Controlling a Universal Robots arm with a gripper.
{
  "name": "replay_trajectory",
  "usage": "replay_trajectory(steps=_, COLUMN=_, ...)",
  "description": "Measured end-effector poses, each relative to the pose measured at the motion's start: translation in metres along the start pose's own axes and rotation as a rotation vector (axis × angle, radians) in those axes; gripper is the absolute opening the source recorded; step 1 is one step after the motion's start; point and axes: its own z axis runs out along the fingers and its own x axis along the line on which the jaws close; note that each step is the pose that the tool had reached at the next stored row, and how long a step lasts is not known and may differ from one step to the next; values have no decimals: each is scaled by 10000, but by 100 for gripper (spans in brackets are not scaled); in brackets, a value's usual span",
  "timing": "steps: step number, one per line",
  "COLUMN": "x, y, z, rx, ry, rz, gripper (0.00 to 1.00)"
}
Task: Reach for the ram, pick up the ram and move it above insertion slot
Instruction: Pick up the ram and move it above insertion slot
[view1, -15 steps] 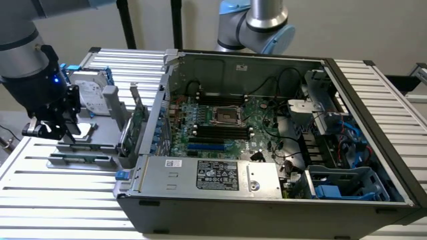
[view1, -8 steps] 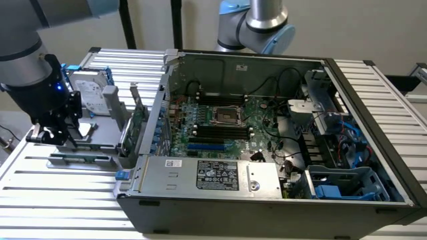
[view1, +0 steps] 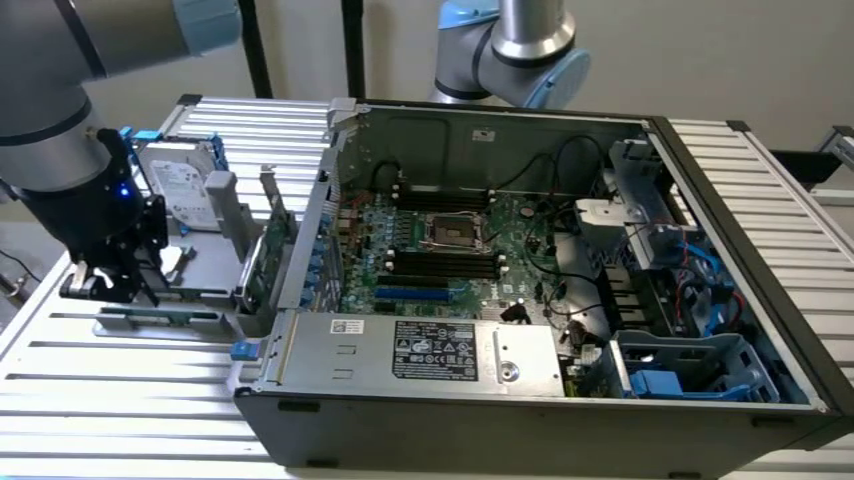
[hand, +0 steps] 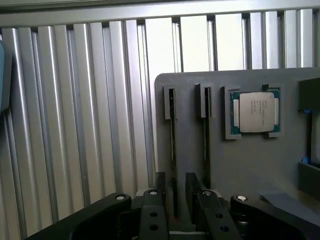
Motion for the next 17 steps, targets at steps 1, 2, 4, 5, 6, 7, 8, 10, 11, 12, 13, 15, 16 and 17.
replay_trajectory(steps=1, x=5, y=0, z=18, rx=-1, ry=0, rz=-7, gripper=31)
replay_trajectory(steps=2, x=8, y=-1, z=37, rx=1, ry=-1, rz=-15, gripper=31)
replay_trajectory(steps=4, x=14, y=-1, z=72, rx=-1, ry=1, rz=-30, gripper=31)
replay_trajectory(steps=5, x=16, y=-2, z=90, rx=-1, ry=1, rz=-39, gripper=31)
replay_trajectory(steps=6, x=19, y=-3, z=110, rx=-1, ry=0, rz=-50, gripper=31)
replay_trajectory(steps=7, x=20, y=-3, z=128, rx=0, ry=0, rz=-58, gripper=31)
replay_trajectory(steps=8, x=22, y=-3, z=145, rx=-1, ry=1, rz=-68, gripper=31)
replay_trajectory(steps=10, x=23, y=-4, z=182, rx=0, ry=0, rz=-88, gripper=31)
replay_trajectory(steps=11, x=23, y=-4, z=200, rx=0, ry=0, rz=-99, gripper=31)
replay_trajectory(steps=12, x=23, y=-4, z=218, rx=1, ry=0, rz=-112, gripper=31)
replay_trajectory(steps=13, x=24, y=-5, z=236, rx=4, ry=1, rz=-128, gripper=31)
replay_trajectory(steps=15, x=24, y=-5, z=265, rx=18, ry=-1, rz=-175, gripper=31)
replay_trajectory(steps=16, x=24, y=-5, z=269, rx=18, ry=0, rz=-202, gripper=31)
replay_trajectory(steps=17, x=24, y=-5, z=270, rx=16, ry=2, rz=-225, gripper=31)
